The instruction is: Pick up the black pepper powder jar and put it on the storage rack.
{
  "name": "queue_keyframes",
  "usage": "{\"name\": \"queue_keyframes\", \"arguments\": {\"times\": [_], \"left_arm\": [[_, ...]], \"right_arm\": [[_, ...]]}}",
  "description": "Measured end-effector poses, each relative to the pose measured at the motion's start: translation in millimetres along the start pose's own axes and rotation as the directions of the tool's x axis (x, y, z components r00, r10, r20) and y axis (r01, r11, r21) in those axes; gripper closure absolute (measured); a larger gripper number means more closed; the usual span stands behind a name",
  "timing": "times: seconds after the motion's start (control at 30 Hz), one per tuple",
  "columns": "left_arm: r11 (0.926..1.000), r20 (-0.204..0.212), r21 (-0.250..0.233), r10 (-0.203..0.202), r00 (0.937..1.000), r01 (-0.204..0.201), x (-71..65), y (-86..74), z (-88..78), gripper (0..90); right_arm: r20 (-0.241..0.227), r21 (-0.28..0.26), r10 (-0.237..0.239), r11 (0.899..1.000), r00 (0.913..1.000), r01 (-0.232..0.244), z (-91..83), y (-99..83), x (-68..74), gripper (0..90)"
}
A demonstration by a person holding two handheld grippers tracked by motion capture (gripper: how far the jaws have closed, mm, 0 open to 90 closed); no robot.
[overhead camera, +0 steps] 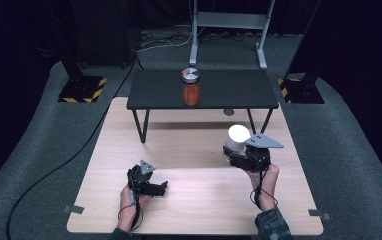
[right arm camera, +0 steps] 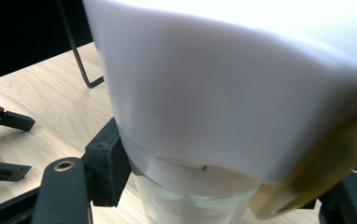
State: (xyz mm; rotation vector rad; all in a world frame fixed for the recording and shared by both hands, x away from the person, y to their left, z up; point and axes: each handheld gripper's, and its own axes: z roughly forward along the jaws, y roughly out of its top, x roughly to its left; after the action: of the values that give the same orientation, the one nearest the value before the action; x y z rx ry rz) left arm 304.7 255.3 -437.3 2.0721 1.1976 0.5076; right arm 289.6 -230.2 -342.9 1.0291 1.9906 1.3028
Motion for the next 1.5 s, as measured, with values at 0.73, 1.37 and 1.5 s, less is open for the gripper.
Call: {"name": "queue_keyframes", "arguments": {"times": [0.73, 1.37, 1.5], "left_arm": [[1.0, 0.0, -0.001, -0.001, 1.0, 0.001, -0.1, -0.2, 0.1, 0.4], [1.0, 0.001, -0.001, 0.001, 1.0, -0.001, 0.1, -0.1, 0.0, 0.4], [1.0, 0.001, 0.0, 0.001, 1.0, -0.001, 0.1, 0.0, 0.0, 0.4]], "right_arm": [[-0.01, -0.016, -0.001, 1.0, 0.9999, 0.001, -0.1, 25.7, -14.0, 29.6], [-0.007, -0.016, -0.012, 1.0, 0.9999, 0.012, 4.4, 45.6, -17.8, 29.7], [-0.003, -0.013, -0.015, 1.0, 0.9999, 0.015, 5.6, 49.1, -19.0, 29.6]]}}
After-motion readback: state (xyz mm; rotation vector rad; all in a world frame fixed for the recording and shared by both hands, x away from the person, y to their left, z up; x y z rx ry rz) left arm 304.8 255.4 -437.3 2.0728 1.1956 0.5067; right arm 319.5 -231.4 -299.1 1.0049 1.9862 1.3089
